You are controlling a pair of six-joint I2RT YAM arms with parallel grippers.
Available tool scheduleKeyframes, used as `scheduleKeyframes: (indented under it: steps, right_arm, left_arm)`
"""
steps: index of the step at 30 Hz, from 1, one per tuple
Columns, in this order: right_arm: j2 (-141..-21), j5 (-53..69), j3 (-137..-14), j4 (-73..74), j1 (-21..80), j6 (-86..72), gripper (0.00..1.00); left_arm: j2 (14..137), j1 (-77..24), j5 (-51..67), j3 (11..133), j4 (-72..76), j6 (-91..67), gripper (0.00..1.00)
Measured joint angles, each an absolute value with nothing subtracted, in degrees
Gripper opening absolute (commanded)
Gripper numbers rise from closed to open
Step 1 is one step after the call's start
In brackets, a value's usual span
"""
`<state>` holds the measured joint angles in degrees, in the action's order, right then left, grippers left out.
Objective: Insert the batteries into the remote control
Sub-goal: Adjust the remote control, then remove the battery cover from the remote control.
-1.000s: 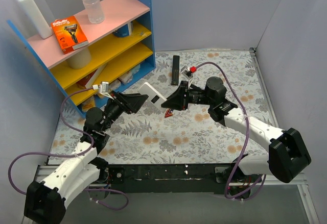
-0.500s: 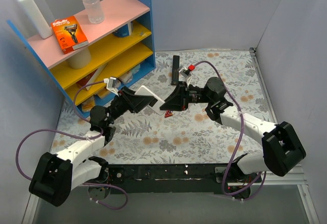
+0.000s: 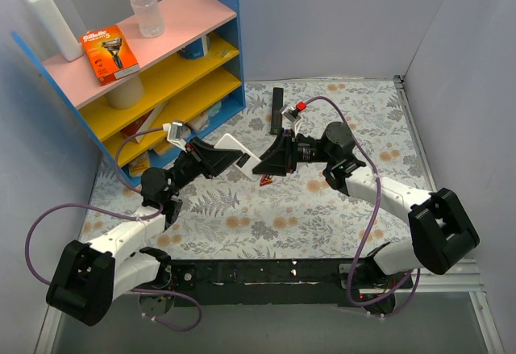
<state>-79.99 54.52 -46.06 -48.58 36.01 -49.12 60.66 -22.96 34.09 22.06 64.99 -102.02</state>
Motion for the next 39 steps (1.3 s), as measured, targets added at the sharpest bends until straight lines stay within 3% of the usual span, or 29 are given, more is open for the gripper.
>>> scheduleKeyframes:
  steps: [1, 2, 6, 21, 39]
  right_arm:
    - [-79.9, 54.0, -46.1, -47.6, 36.0, -48.2, 0.65]
    - [-79.9, 53.5, -46.1, -46.2, 36.0, -47.4, 0.69]
    - [-79.8, 49.0, -46.2, -39.2, 36.0, -44.3, 0.75]
    - [-79.2, 35.3, -46.2, -32.9, 37.1, -46.8, 0.61]
    - [-80.4, 27.4, -45.1, -32.9, 40.1, -50.6, 0.3]
  left_arm:
    - [60.6, -23.0, 33.8, 22.1, 64.2, -101.9, 0.0]
    - [60.3, -23.0, 33.3, 22.1, 62.9, -101.3, 0.0]
    - [57.9, -23.3, 30.3, 22.1, 57.1, -97.8, 0.0]
    - [54.8, -26.6, 14.9, 18.5, 49.2, -95.3, 0.0]
    - [54.6, -28.1, 7.4, 17.1, 46.7, -100.4, 0.0]
